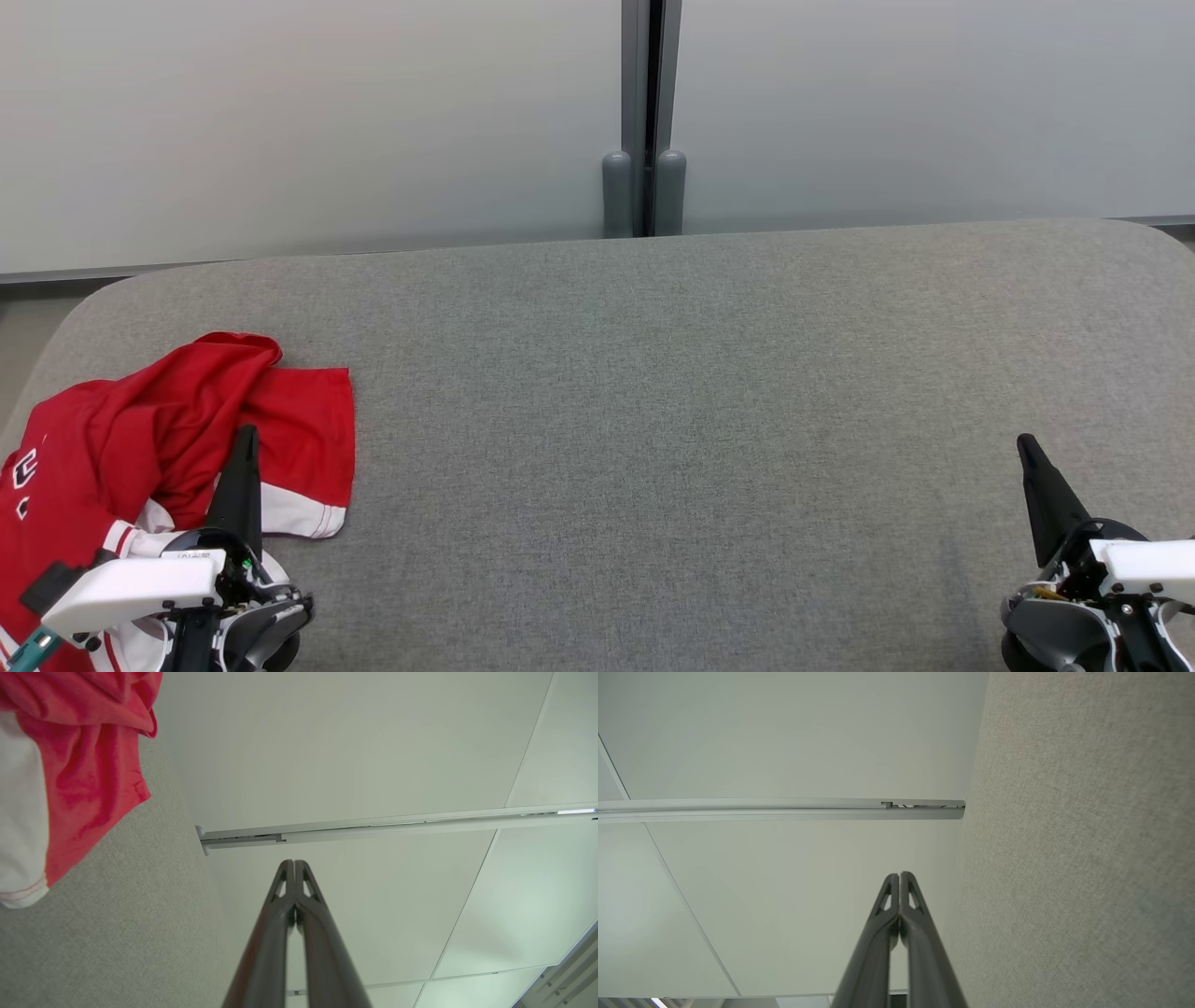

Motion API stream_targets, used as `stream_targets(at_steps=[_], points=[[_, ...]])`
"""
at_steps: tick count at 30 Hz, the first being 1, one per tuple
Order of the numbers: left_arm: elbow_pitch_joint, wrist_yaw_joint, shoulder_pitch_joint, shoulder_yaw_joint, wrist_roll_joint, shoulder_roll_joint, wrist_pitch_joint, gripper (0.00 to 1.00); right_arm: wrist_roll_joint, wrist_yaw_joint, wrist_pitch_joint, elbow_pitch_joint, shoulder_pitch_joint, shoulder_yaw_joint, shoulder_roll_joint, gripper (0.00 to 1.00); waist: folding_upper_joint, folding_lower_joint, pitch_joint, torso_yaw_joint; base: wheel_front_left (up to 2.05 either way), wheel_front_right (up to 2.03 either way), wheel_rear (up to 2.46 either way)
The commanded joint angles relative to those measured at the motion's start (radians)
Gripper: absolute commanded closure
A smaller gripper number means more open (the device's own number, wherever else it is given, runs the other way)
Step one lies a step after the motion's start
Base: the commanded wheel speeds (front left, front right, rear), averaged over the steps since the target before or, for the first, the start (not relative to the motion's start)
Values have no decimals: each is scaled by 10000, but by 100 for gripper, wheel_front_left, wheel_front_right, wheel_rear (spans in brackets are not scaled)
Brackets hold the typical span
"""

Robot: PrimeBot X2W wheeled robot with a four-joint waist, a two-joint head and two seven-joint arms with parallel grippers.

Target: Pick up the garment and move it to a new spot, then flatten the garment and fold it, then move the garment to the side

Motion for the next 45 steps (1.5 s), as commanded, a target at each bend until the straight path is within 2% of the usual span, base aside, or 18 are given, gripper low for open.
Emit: stream_targets(at_steps=[1, 45], points=[[-26, -55, -132, 34, -14, 30, 27, 100, 25, 1, 28, -25, -91, -10, -46, 100, -1, 0, 0, 0, 0, 0, 0], [-26, -53, -133, 34, -13, 30, 27, 100, 25, 2, 28, -25, -91, -10, -46, 100, -1, 0, 0, 0, 0, 0, 0]])
